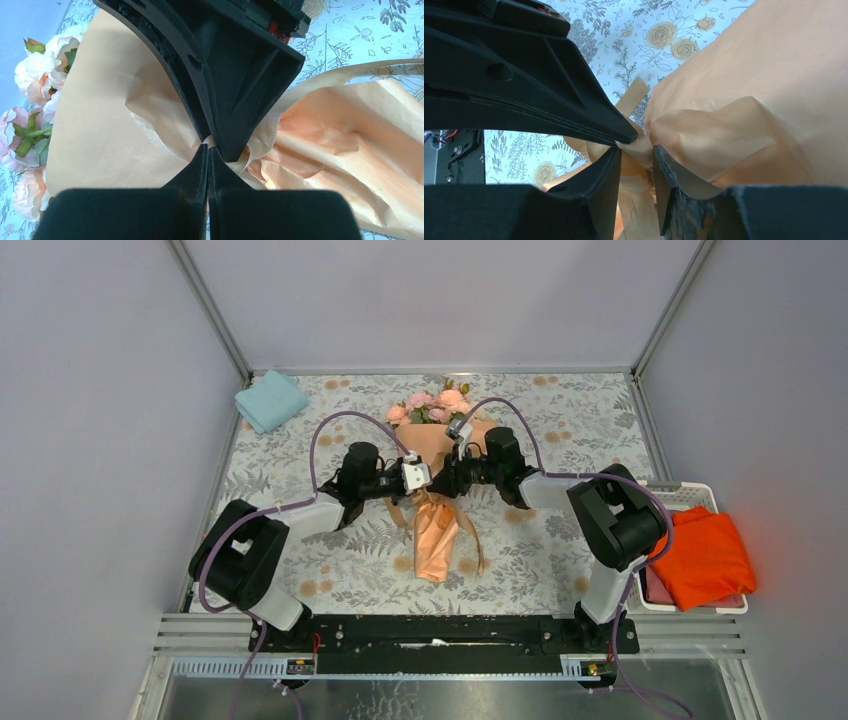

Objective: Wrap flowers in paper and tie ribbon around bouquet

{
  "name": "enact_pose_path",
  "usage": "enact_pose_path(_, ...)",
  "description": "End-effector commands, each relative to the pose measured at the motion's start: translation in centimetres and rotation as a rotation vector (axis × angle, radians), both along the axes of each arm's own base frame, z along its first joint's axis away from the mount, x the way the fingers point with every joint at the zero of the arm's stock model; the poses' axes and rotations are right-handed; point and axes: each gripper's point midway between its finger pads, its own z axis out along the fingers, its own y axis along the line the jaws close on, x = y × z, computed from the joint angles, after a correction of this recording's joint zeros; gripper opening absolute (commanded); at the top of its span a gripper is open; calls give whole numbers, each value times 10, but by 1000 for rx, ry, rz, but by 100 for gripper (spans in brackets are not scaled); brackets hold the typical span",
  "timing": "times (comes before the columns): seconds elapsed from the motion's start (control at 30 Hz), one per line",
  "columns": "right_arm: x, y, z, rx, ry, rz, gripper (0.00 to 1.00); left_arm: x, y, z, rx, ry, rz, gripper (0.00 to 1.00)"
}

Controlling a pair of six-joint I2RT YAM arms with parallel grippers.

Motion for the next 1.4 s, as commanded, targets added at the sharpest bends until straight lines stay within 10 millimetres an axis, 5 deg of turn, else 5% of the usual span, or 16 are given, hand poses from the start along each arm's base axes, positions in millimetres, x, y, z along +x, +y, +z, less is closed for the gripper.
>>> enact_pose_path(0.0,13,7,10,-1,-44,-21,36,7,-4,14,-43,-52,1,0)
enact_pose_path(0.23,14,4,11,-10,-42,-40,0,4,-4,11,-27,-47,-14,0)
enact_pose_path(0.3,15,3,12,-16,-40,-55,0,3,-2,13,-20,-52,-16,41)
enact_pose_path(0.37,16,2,11,-19,-32,-63,0,1,0,18,-8,-65,-22,65)
enact_pose_path(0.43,17,2,10,-18,-21,-70,0,-2,4,24,19,-85,-24,80)
enact_pose_path(0.53,16,2,9,-18,-7,-79,0,-4,21,30,77,-91,-30,89)
enact_pose_path(0.73,18,1,13,-12,-15,-96,0,-45,58,16,217,58,-141,84)
enact_pose_path(0.83,20,4,15,4,-11,-99,0,-72,54,4,192,87,-214,46)
enact_pose_path(0.87,21,4,15,9,-8,-100,0,-77,48,2,173,96,-218,41)
enact_pose_path(1.1,19,4,17,8,-10,-107,0,-41,13,-4,97,138,16,48)
enact_pose_path(1.37,18,2,16,9,-6,-108,0,-39,0,-17,87,187,70,55)
